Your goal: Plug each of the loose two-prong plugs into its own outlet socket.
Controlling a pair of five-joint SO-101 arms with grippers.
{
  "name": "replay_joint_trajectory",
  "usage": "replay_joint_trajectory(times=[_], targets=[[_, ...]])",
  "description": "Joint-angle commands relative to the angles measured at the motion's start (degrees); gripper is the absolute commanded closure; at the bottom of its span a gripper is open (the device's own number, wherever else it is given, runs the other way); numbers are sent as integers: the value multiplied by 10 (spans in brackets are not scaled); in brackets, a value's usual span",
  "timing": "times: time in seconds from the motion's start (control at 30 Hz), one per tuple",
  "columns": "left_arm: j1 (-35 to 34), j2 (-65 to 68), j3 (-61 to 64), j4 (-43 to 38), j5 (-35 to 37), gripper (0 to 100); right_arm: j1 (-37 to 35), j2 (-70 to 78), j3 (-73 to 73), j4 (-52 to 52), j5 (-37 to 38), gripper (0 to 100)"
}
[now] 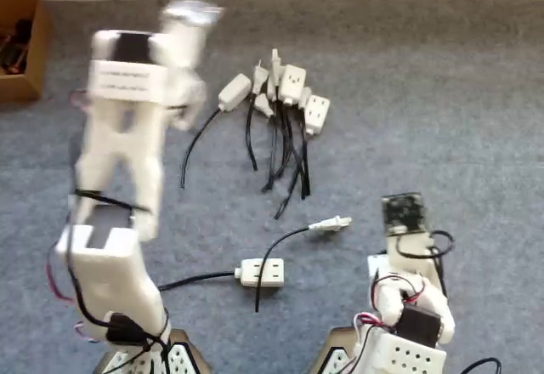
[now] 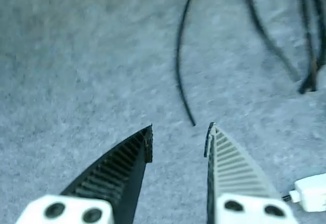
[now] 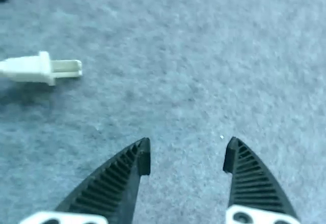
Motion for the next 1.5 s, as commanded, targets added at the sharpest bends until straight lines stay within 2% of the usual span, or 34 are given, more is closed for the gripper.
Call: replay_joint_trajectory(times=[0.0, 0.1, 0.17, 0.3, 0.4, 0.53, 0.73, 0.87, 0.93, 1.03, 1.1, 1.23, 1.47], targets=[[-79, -32, 47, -3, -51, 811, -64, 44, -73, -7, 5, 759], [-130, -35, 64, -33, -69, 811, -95, 149, -164, 9, 0, 759], [-153, -38, 66, -44, -69, 811, -113, 239, -258, 32, -31, 759], [-167, -41, 78, -42, -68, 811, -177, 435, -417, 79, -81, 760], [-166, -41, 130, -61, -67, 811, -233, 553, -432, 55, -123, 760], [-181, -42, 230, -162, -66, 811, -272, 658, -431, -20, -129, 760], [-188, -42, 393, -304, -67, 811, -307, 756, -434, -77, 4, 760], [-188, -42, 440, -347, -64, 811, -327, 773, -437, -79, 85, 760], [-189, -42, 451, -357, -35, 811, -330, 773, -437, -80, 157, 760], [-189, -42, 470, -375, 4, 811, -338, 773, -437, -73, 318, 760], [-186, -42, 488, -396, 21, 811, -346, 773, -437, -57, 390, 760], [-185, -42, 531, -451, 47, 811, -354, 783, -471, -57, 404, 760], [-184, -53, 546, -460, 47, 811, -340, 866, -511, -79, 406, 761]])
